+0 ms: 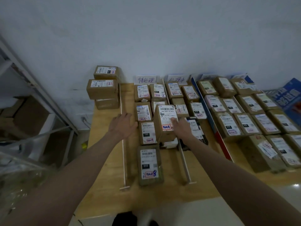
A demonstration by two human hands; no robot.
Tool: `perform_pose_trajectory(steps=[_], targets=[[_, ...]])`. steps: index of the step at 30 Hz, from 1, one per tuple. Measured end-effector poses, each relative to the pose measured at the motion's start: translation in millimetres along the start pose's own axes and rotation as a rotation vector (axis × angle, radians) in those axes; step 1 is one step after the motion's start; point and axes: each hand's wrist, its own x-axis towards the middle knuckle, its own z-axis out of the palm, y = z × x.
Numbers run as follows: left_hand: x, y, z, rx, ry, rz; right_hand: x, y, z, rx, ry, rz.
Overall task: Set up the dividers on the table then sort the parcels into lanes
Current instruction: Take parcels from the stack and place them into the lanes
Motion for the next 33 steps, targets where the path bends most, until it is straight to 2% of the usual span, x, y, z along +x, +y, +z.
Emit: perform_pose_trajectory(steps=[5,13,20,25,33], targets=[[-47,43,30,0.010,-0.009,0.000,-29,57,-19,-0.080,-0.002,-0.056],[-96,85,68,0.042,-0.060,-0.004,-54,120,-25,-0.125,-0.059,-0.022],[-114,82,86,0.055,-0.024,-0.034,-66,149,6,-0.196,-0.117,0.027],[-122,72,92,0.039,-0.012,-0.064,-64,157,25,-0.347,-0.124,0.073],[-125,60,87,0.074,0.020,-0.106,-60,162,38,-0.370,-0.161,0.107]])
